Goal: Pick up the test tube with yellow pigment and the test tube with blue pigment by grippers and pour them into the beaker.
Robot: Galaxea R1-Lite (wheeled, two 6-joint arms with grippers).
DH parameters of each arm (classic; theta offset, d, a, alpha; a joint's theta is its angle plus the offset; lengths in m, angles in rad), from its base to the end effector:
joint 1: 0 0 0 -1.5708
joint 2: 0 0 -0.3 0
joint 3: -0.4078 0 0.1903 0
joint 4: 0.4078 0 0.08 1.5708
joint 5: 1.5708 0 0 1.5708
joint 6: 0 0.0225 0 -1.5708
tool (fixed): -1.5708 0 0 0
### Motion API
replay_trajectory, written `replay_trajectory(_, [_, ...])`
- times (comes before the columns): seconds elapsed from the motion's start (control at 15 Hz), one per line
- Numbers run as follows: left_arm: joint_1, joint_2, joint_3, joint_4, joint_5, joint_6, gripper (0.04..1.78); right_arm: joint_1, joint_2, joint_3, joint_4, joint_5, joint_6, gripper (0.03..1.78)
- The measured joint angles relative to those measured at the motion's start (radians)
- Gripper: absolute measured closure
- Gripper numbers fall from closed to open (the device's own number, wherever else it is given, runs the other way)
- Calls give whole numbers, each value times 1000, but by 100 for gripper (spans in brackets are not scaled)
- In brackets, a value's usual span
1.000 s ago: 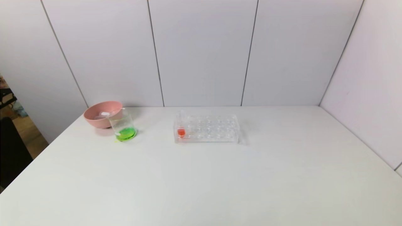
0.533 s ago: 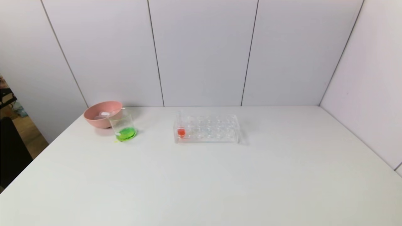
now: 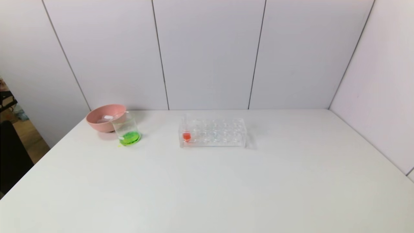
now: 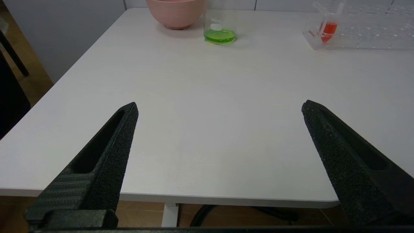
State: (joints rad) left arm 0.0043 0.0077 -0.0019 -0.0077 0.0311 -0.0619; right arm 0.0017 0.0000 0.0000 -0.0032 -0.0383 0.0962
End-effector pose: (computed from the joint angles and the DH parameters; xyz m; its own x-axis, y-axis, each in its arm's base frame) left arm -0.0224 0.0006 0.0770 0.9994 0.0354 0.0019 -0.0352 0.9975 -0.0619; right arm -0.0228 -0.0009 0.0758 0.9993 -0.0366 0.0032 0.0361 0.9947 0.0962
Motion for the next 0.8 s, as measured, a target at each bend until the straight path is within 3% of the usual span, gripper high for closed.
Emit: replay_trajectory(0.8, [0,-7,2,0,-1,-26,6,0,0,0,0,0,0,10])
